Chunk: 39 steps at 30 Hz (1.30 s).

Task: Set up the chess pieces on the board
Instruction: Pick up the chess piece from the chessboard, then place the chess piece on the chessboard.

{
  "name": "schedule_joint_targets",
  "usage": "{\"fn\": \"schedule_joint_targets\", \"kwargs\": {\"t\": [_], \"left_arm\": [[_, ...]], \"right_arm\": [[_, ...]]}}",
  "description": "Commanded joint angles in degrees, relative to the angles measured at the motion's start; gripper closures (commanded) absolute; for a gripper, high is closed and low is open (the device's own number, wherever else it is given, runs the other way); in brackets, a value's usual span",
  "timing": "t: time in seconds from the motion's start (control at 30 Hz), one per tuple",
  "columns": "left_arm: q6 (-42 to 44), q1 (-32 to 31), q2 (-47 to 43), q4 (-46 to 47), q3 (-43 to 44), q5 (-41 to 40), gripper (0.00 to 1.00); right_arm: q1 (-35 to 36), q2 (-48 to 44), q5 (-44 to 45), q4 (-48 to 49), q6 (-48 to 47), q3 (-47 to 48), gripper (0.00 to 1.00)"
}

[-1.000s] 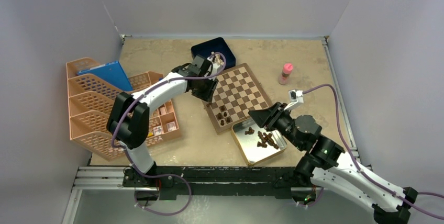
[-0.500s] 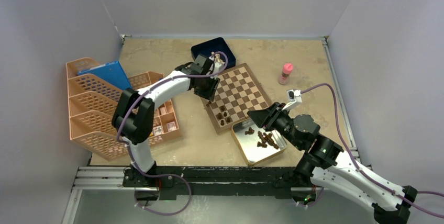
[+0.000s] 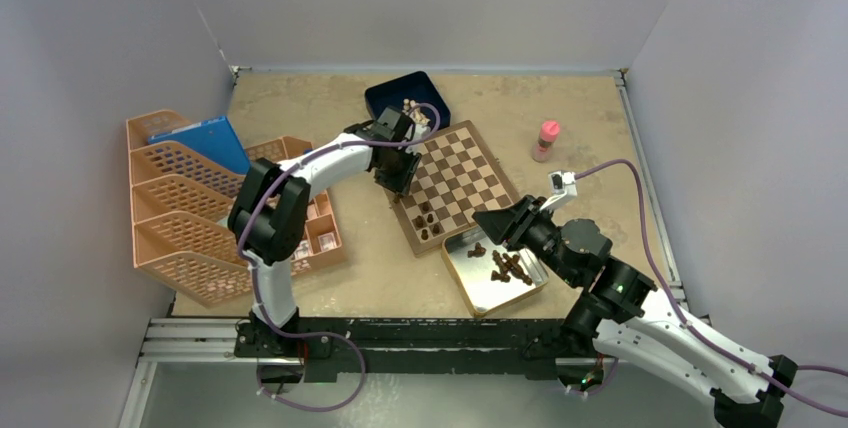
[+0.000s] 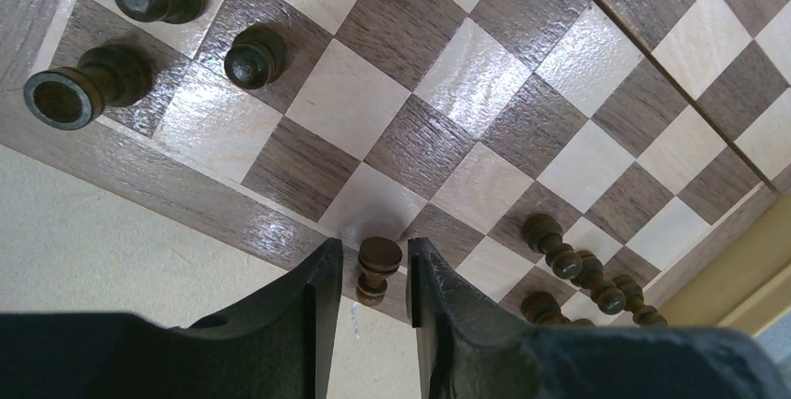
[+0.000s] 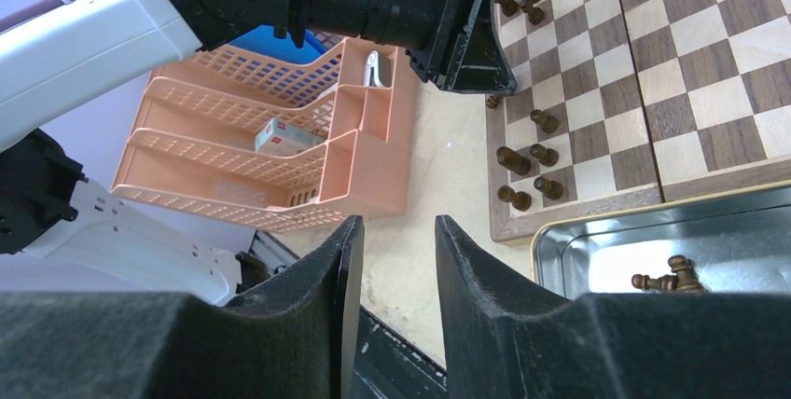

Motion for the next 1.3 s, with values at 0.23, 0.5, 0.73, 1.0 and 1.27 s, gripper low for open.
{"fn": "schedule_joint_targets", "kwargs": {"t": [0.23, 0.5, 0.73, 1.0, 1.27], "left_arm": [[0.87, 0.26, 1.71, 0.71, 2.36, 0.99, 0.85], [-1.58, 0.22, -2.64, -0.18, 1.24, 3.26, 0.96], [-7.54, 1.12, -9.23, 1.43, -0.33, 4.64, 0.97], [-21.35, 2.05, -20.82, 10.05, -5.14, 20.92, 0.97], [-31.34, 2.66, -29.32, 17.06, -8.96, 30.19, 0.97]], "right_arm": [[0.2, -0.18, 0.27, 2.45, -1.45, 2.52, 0.63], [0.24, 0.07, 0.89, 2.83, -1.57, 2.28, 0.63], [0.24, 1.78, 1.06, 6.14, -0.87, 2.29, 0.63], [0.31, 10.82, -1.28, 24.28, -10.21, 4.07, 0.64], [1.64, 24.06, -1.79, 45.02, -38.1, 5.45, 0.65]]}}
